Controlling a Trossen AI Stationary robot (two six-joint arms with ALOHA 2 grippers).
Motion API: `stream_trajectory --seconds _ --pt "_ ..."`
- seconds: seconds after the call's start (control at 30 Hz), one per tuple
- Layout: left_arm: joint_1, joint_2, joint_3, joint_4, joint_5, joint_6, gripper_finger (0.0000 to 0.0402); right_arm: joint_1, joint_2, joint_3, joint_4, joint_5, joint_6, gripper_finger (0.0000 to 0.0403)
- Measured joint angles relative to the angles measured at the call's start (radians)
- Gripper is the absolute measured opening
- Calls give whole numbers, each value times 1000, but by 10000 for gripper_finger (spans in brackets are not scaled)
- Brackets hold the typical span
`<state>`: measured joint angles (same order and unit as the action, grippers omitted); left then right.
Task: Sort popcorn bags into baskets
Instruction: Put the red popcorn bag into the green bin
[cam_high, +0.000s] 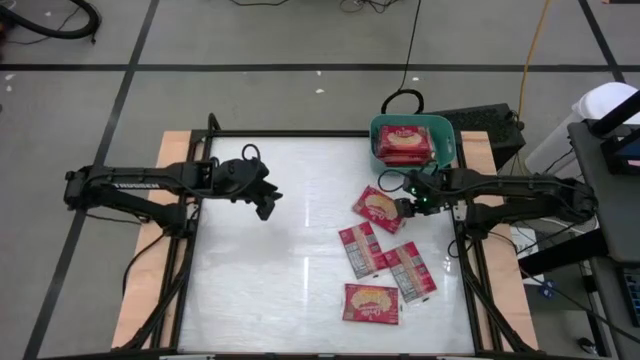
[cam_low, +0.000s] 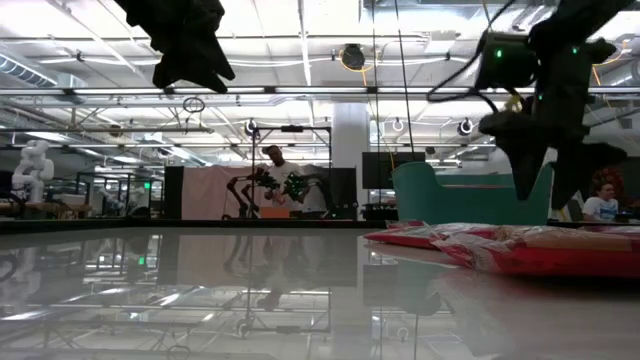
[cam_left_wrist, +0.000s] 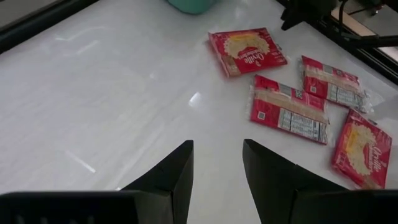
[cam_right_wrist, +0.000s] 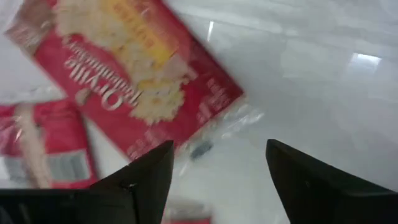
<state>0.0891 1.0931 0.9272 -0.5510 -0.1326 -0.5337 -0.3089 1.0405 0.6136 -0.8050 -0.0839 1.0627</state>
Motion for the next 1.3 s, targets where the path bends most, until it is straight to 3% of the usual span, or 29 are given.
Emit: stream_trajectory --seconds 0.23,0.5,0.63,0.8,1.07,1.3 --pt "0 0 0 1 0 0 140 -56 0 -129 243 -13 -39 278" --pt "0 0 0 2 0 1 140 -63 0 -209 372 104 -74 281" --pt "0 0 0 1 0 16 140 -63 -2 -250 483 50 -64 276" --pt "0 0 0 2 0 24 140 -31 0 -255 535 -40 10 252" --pt "2 0 0 2 -1 57 140 -21 6 -259 544 -49 -26 202" --pt "2 0 0 2 -11 59 140 -20 22 -338 636 -41 8 111"
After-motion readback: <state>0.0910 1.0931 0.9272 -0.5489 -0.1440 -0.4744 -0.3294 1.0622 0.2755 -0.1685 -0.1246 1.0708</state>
